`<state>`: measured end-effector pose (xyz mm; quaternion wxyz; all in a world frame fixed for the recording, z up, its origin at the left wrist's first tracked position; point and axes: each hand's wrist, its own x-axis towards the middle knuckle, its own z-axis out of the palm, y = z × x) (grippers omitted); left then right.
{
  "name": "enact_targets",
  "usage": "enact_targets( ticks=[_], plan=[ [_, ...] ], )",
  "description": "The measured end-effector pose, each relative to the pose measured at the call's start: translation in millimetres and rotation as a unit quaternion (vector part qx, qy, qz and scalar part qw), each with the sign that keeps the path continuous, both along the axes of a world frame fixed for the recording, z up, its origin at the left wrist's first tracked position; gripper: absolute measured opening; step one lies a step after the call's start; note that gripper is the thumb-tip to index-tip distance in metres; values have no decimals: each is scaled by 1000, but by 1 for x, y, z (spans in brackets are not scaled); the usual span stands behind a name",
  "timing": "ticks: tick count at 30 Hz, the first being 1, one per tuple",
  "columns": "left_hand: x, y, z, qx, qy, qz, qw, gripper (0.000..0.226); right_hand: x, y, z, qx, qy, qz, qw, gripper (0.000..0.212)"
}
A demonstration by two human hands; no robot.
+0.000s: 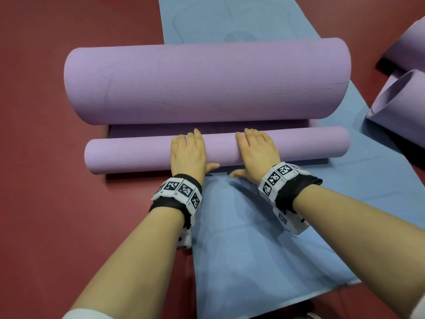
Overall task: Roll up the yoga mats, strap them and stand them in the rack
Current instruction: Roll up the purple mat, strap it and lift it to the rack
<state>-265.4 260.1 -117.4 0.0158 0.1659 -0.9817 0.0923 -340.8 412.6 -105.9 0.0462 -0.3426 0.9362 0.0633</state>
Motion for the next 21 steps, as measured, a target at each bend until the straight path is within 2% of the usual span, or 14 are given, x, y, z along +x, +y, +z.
enact_targets(
  ticks=[2, 4, 7, 9, 12, 15, 17, 19, 20, 21],
  plan=[
    [0, -5, -5, 13, -23, -22, 999, 100, -5, -8, 2, 8, 18, -1, 1000, 73],
    [-1, -11, -4, -3, -17, -33, 999, 88, -11, -11, 7, 7, 21, 6, 1000, 56],
    [-4, -19, 11, 13, -14, -78, 997, 61, -16, -8, 16, -6, -11, 20, 1000, 51],
    [-3, -25, 24, 28, -77, -93, 992, 55, -13, -7, 22, 0, -38, 34, 999, 52],
    [0, -30, 42, 41, -166, -136, 976, 54, -8, 2, 32, 13, -113, 49, 992, 59],
    [4, -26, 52, 106, -259, -149, 948, 55, -2, 13, 40, 34, -192, 65, 979, 65],
    [4, -23, 55, 187, -306, -112, 927, 62, 2, 15, 42, 55, -204, 75, 975, 65],
    [-4, -24, 58, 277, -322, -48, 904, 70, 6, 15, 42, 76, -188, 88, 975, 61],
    [-8, -24, 60, 286, -319, -38, 903, 71, 6, 14, 41, 80, -185, 90, 975, 61],
    [-11, -24, 62, 258, -304, -42, 916, 71, 5, 14, 40, 79, -189, 86, 975, 61]
  ],
)
